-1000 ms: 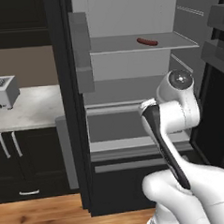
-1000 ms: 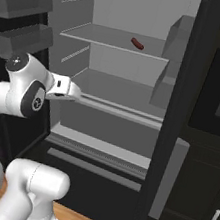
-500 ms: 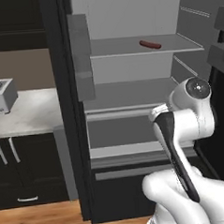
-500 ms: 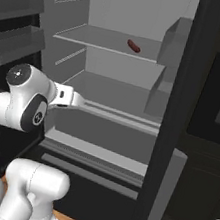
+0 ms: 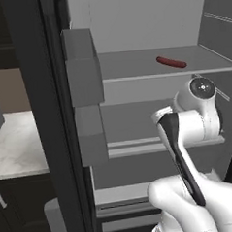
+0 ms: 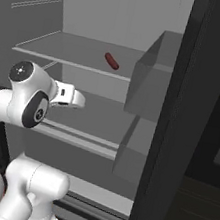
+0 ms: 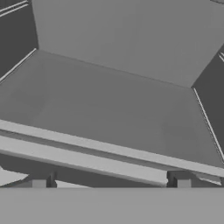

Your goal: Move the hot dog bun to the plate on the dining table and place the condiment next to that plate. Then navigate to the fridge and take the sausage and place it on the plate as well.

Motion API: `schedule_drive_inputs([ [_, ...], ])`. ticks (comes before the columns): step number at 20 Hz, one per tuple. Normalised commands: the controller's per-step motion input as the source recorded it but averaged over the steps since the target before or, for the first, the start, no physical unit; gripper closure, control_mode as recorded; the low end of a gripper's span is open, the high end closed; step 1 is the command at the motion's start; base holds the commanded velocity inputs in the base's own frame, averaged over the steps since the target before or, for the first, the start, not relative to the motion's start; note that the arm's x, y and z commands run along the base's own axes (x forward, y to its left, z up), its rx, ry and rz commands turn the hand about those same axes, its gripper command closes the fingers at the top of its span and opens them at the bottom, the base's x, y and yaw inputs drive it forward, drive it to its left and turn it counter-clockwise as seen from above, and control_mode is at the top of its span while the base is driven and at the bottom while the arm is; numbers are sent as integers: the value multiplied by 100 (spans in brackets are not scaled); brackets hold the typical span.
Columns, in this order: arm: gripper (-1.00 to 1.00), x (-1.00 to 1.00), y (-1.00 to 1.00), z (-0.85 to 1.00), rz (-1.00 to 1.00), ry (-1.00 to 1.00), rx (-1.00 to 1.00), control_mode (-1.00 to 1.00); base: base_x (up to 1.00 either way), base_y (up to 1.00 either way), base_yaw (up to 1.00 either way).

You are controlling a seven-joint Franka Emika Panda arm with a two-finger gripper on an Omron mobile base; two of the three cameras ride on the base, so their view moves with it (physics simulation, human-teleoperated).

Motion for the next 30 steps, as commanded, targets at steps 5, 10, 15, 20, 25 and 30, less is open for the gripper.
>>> schedule_drive_inputs([
  [5, -100, -8, -15, 17, -16, -10, 0, -100, 17, -9, -12],
  [10, -100, -55, -51, 80, -7, -34, 6, -100, 0, 0, 0],
  [15, -100, -12, -41, 88, 8, -29, 7, -100, 0, 0, 0],
  [20, -100, 19, -3, 85, 15, -5, -1, -100, 0, 0, 0],
  [25, -100, 39, 0, 46, 12, 2, -3, -100, 0, 0, 0],
  [30, -100, 69, 0, 15, 4, 14, -5, -100, 0, 0, 0],
])
